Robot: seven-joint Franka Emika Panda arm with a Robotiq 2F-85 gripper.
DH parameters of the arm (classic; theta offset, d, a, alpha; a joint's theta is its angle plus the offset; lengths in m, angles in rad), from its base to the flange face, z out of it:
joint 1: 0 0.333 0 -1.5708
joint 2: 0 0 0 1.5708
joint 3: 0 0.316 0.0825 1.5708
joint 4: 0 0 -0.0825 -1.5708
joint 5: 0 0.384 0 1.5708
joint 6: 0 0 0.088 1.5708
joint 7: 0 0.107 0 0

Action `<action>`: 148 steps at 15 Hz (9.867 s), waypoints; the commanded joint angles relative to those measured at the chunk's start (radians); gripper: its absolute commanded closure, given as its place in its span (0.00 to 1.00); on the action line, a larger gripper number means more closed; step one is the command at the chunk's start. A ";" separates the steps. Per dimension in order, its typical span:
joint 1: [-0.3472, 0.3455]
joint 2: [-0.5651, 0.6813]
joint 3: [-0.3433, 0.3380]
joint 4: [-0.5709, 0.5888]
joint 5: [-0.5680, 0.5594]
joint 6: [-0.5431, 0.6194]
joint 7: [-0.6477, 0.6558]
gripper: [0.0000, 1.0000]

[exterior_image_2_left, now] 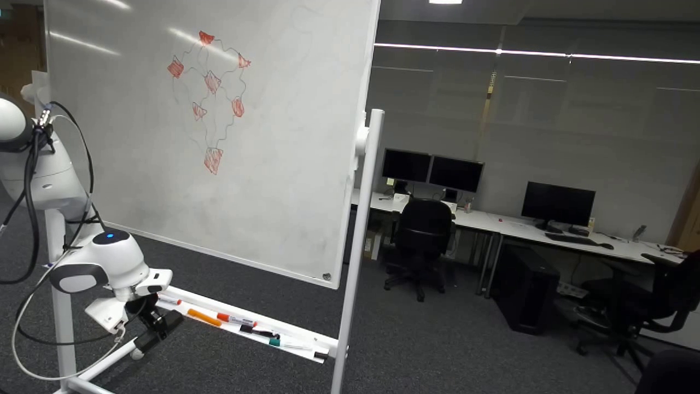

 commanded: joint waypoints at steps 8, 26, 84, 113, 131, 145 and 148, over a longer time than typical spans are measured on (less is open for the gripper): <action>0.013 -0.107 -0.235 -0.023 -0.023 0.002 -0.043 0.69; -0.357 -0.218 -0.366 0.021 -0.732 -0.245 0.257 0.69; -0.672 -1.066 0.312 0.125 -1.094 -0.461 0.596 0.44; -0.516 -1.047 0.207 0.137 -1.093 -0.389 0.424 0.69; -0.358 -0.833 0.074 0.144 -1.123 -0.010 0.366 0.69; -0.242 -0.730 -0.011 0.218 -1.128 0.079 0.361 0.69; -0.218 -0.717 -0.019 0.231 -1.132 0.085 0.359 0.69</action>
